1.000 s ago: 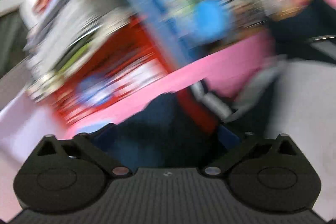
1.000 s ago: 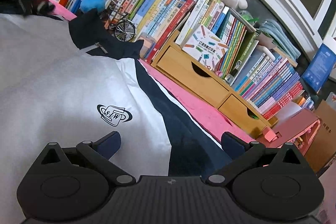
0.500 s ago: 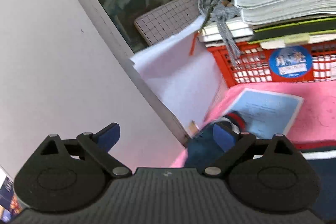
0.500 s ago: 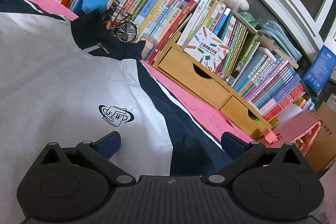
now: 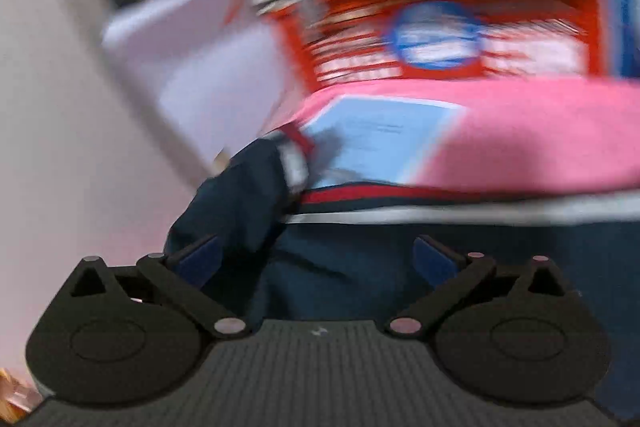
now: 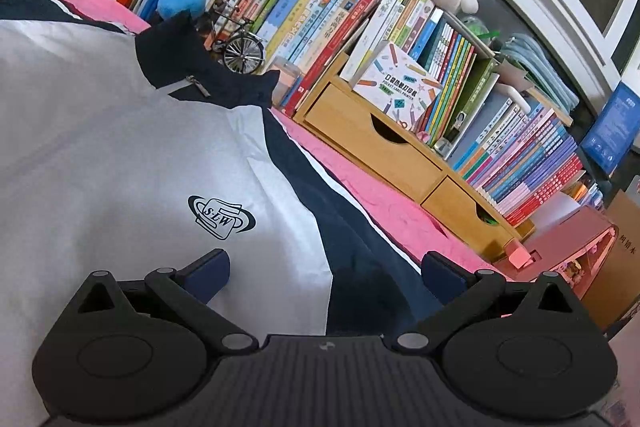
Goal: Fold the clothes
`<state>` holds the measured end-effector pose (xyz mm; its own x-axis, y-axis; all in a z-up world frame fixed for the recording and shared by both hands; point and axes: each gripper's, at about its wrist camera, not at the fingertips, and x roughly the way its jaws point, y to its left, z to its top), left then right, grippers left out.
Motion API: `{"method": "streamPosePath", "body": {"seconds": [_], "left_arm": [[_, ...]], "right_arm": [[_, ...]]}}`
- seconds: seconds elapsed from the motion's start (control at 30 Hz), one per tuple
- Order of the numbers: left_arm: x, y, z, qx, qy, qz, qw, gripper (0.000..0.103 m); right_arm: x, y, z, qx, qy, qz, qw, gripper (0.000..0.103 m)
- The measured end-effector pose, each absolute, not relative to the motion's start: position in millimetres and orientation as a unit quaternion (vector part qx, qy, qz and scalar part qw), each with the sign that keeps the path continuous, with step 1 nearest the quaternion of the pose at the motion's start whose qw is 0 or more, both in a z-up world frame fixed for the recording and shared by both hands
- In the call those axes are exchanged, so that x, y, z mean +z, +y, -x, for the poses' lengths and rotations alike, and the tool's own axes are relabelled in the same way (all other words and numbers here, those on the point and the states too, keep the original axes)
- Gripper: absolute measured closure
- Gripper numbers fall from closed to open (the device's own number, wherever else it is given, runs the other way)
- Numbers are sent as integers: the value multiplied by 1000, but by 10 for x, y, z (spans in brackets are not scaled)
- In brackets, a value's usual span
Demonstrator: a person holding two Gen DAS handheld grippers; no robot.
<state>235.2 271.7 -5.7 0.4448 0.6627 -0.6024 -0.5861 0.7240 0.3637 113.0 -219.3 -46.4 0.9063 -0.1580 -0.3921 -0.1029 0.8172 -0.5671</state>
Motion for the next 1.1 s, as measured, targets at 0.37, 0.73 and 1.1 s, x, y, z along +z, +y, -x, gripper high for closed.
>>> {"method": "streamPosePath", "body": {"seconds": [0.37,0.73,1.1], "left_arm": [[134,2680,-1951,314,292,28,903,1],[196,1111,-1529,69,327,-43,942,0],[-222,362,-1403,139,344,10,928,0]], "right_arm": [[-465,-2195,-1143,-16,218,302,928,0],[-466,-2199,-1143,-15,217,303,928,0],[-473,-2197,-1140,-16,216,303,928,0]]}}
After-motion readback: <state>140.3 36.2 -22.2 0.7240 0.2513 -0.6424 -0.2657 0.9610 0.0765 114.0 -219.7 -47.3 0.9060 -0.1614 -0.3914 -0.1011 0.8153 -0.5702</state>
